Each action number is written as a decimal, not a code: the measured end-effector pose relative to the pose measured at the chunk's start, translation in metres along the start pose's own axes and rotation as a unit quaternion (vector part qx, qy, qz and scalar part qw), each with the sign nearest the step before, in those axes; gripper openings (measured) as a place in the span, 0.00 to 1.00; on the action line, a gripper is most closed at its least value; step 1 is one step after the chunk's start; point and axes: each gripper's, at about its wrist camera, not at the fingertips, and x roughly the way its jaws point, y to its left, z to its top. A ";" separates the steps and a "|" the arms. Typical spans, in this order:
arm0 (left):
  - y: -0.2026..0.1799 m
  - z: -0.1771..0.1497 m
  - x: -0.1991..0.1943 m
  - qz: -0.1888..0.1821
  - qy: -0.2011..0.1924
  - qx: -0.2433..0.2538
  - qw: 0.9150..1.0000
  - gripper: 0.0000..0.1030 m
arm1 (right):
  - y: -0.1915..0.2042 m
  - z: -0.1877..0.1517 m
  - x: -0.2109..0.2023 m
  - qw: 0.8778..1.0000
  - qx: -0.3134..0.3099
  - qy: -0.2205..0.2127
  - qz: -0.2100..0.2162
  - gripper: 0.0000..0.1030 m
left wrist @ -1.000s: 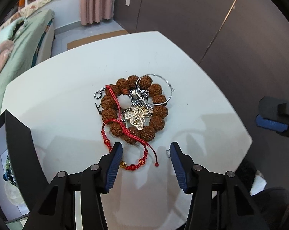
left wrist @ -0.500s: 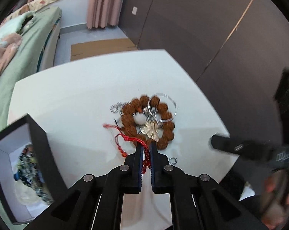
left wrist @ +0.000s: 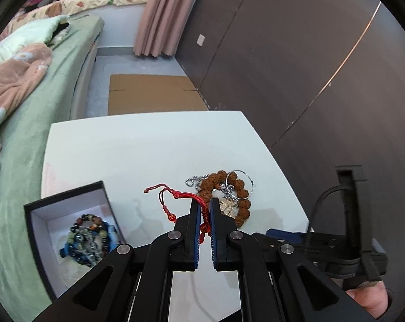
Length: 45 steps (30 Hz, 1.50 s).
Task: Organize jewelry
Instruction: 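Carry the red bracelet into the black box with the left gripper while the right lifts the silver ring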
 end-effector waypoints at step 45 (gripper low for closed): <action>0.099 -0.004 -0.076 0.076 -0.045 -0.106 0.990 0.68 | 0.091 -0.010 -0.044 0.991 -0.079 -0.098 0.051 0.13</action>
